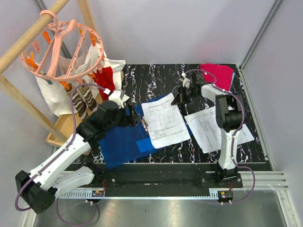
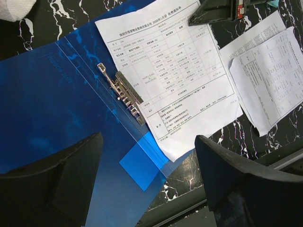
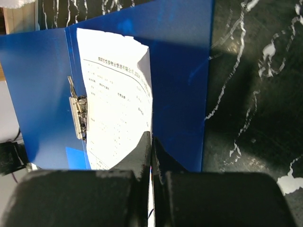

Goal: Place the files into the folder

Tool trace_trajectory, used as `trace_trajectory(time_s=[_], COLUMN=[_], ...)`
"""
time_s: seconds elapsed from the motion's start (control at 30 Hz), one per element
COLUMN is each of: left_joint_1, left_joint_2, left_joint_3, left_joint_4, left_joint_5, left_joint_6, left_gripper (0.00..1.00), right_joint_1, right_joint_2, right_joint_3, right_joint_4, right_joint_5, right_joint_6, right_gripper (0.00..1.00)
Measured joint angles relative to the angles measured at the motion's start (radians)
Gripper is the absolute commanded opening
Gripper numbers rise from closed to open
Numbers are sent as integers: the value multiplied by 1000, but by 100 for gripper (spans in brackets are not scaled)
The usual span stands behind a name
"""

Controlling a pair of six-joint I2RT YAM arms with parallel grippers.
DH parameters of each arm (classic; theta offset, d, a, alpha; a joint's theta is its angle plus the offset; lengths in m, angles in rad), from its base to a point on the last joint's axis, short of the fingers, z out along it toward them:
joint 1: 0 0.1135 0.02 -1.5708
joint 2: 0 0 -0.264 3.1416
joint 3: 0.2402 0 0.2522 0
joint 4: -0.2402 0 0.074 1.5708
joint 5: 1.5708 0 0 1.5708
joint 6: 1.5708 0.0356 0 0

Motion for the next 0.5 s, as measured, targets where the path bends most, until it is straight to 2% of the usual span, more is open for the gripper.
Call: trace_trajectory(time_s=[0.5], left_joint_1=[4], left_joint_2=[0], left_joint_3=[0], left_joint_4=[0], left_joint_5=[1], left_joint_6=[3], left_gripper=[82], right_joint_1=[56], right_joint_2=[17], right_joint_3=[75], right_joint_4=[-13], right_joint_5=[-51], right_joint_6=[-150], right_gripper=[0])
